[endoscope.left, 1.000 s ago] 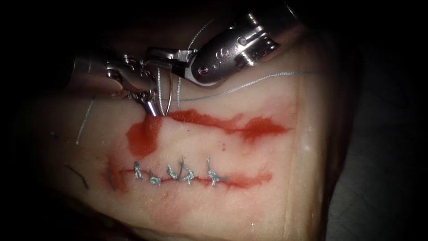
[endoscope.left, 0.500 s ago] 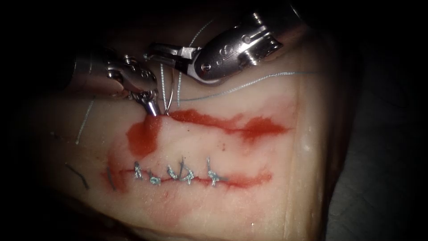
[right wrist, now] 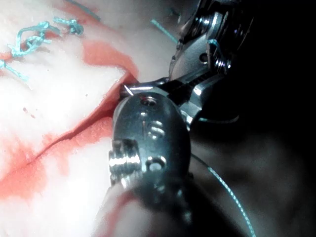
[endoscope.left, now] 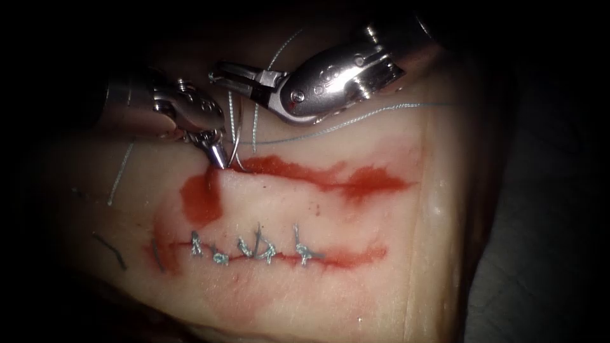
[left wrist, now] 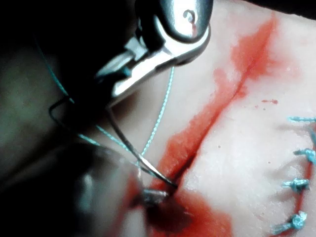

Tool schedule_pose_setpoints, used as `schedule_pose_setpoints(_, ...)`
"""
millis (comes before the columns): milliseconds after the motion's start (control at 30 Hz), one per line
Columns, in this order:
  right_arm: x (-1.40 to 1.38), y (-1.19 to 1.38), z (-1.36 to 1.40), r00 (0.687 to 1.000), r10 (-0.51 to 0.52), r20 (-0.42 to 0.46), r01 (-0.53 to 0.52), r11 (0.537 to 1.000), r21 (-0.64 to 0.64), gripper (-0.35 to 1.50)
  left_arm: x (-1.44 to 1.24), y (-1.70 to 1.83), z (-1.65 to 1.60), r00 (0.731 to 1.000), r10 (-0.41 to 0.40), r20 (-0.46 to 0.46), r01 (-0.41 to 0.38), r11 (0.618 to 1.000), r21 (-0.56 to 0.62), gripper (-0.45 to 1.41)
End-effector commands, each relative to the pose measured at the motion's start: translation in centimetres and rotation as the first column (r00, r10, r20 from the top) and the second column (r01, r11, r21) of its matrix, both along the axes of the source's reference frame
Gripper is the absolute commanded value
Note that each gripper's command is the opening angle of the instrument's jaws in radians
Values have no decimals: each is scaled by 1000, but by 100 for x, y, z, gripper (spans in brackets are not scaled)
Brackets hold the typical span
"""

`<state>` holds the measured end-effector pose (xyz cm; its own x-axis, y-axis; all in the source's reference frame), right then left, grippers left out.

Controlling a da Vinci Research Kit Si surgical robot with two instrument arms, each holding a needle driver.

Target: Wound Closure

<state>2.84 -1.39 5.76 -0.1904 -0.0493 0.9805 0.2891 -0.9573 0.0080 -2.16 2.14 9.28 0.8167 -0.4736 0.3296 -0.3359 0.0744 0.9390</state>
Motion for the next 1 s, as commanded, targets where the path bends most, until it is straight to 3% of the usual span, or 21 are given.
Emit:
schedule_pose_setpoints(33,10,2,4,1000,0,-3,0,1000,-2,-35,-4,3,5,1000,0,1,0,1000,-1,-45)
schedule_pose_setpoints(400,11,-4,8,999,45,15,-45,999,22,-35,-3,3,5,1000,-4,-9,4,1000,3,-45)
schedule_pose_setpoints(1000,14,-15,3,968,232,97,-243,961,129,-35,-1,3,4,1000,-3,-23,3,1000,10,-45)
